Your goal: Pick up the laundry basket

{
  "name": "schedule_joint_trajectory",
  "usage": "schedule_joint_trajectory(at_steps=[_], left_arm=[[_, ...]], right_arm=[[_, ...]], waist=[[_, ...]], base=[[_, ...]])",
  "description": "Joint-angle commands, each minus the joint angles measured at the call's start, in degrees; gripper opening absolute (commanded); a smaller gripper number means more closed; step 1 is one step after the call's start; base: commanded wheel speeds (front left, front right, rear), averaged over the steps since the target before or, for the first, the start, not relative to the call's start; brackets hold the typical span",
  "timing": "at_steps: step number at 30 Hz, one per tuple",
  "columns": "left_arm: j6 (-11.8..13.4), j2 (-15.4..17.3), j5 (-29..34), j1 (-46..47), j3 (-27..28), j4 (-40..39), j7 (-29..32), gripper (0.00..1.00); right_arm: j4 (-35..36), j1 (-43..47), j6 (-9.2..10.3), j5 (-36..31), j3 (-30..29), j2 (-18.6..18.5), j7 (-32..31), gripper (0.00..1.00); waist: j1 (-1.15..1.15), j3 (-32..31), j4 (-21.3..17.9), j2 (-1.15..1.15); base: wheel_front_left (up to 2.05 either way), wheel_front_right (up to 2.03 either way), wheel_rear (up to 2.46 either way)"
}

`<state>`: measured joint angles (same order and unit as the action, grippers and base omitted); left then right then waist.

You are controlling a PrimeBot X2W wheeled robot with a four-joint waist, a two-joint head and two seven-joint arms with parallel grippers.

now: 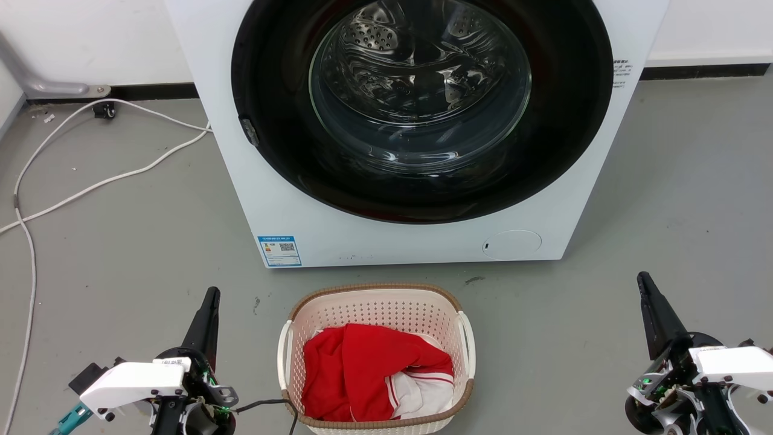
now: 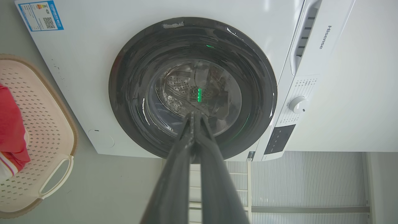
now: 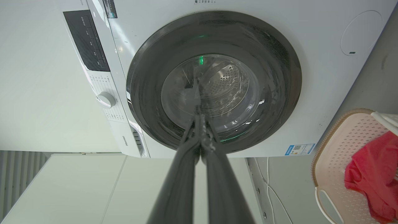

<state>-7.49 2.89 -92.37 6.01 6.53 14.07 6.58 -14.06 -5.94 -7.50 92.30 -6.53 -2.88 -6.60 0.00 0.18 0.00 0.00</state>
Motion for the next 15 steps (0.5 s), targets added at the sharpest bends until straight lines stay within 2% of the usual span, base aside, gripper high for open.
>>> schedule_joint_trajectory(at_steps=[1,15], left_arm=[[-0.1,0.0,-0.1,0.5,0.1,0.0,0.1,0.0],[-0.1,0.0,-0.1,0.5,0.1,0.0,0.1,0.0]], right_arm=[[0.0,-0.6,0.02,0.2,0.0,0.0,-0.1,0.0],[0.0,-0.6,0.02,0.2,0.0,0.0,-0.1,0.0]], waist=[[0.0,0.0,0.0,0.0],[0.0,0.0,0.0,0.0]], base=[[0.0,0.0,0.0],[0.0,0.0,0.0]])
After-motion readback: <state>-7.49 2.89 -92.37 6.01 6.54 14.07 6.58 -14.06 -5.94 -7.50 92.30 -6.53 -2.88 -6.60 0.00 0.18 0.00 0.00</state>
